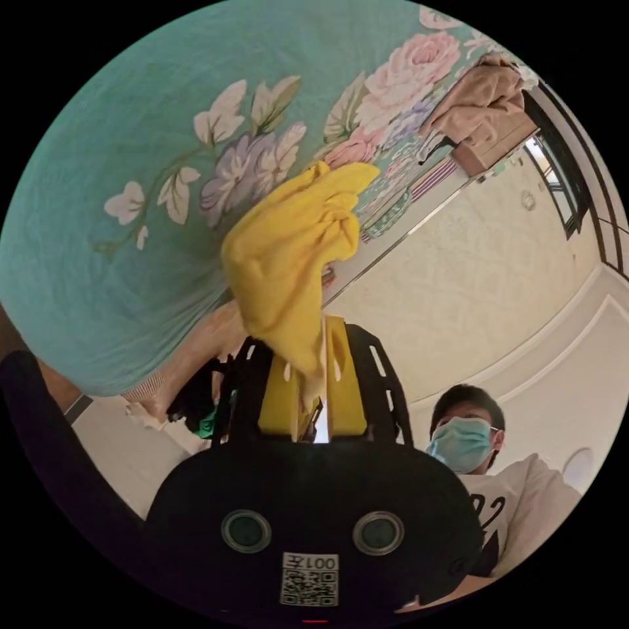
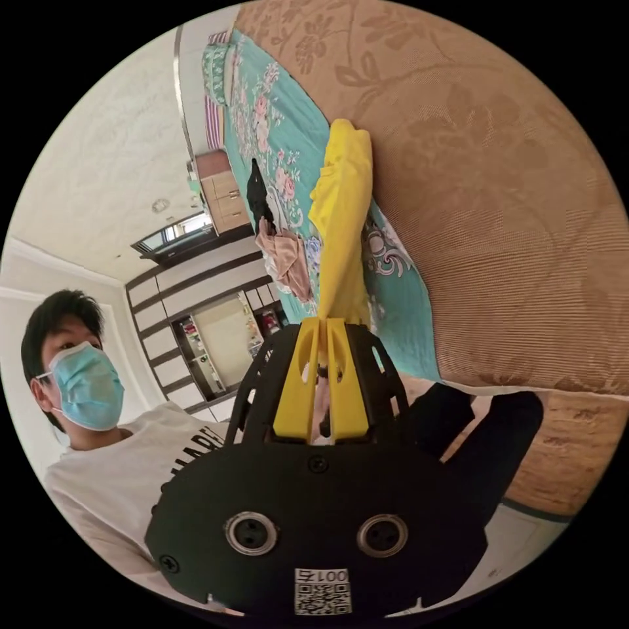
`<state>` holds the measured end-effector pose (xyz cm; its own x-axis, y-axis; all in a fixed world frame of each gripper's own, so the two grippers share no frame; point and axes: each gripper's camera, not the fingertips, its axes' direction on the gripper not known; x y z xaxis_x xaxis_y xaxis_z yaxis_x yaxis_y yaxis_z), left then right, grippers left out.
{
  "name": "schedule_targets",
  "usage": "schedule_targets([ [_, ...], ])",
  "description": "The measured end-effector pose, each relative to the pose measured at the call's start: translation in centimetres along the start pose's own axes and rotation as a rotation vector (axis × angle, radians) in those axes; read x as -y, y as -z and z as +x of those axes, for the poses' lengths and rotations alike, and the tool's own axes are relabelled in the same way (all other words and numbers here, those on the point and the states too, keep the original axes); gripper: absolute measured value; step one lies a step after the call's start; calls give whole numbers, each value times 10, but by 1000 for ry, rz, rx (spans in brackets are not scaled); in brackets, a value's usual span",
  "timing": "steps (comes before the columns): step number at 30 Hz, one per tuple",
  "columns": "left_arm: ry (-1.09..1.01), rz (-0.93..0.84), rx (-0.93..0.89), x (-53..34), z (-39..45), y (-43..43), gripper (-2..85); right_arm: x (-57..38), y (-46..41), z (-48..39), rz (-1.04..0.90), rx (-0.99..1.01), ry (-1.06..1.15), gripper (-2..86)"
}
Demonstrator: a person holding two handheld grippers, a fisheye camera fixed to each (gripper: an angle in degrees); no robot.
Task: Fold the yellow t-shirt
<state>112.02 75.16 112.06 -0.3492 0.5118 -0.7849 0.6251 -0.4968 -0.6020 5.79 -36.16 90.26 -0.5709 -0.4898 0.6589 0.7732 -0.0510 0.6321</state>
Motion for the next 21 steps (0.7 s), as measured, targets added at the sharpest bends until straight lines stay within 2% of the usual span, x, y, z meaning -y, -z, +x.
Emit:
schedule_targets([
  [5, -27, -102, 150, -31, 43, -26, -7, -10, 39, 3, -41, -102, 119, 13],
  [9, -46, -170, 279, -63, 74, -60, -9, -19, 86, 28, 17, -1, 109, 11],
  [12, -188, -280, 310, -68, 111, -139, -9, 17, 127, 24, 87, 69, 218, 11],
  [16, -414, -531, 259, -58, 186, -319, -9, 93, 194, -29, 209, 81, 499, 12],
  [19, -641, -661, 312, -90, 251, -434, -10, 132, 254, -76, 310, 133, 647, 12],
  [21, -695, -693, 337, -115, 272, -478, -10, 136, 290, -94, 341, 171, 717, 13],
])
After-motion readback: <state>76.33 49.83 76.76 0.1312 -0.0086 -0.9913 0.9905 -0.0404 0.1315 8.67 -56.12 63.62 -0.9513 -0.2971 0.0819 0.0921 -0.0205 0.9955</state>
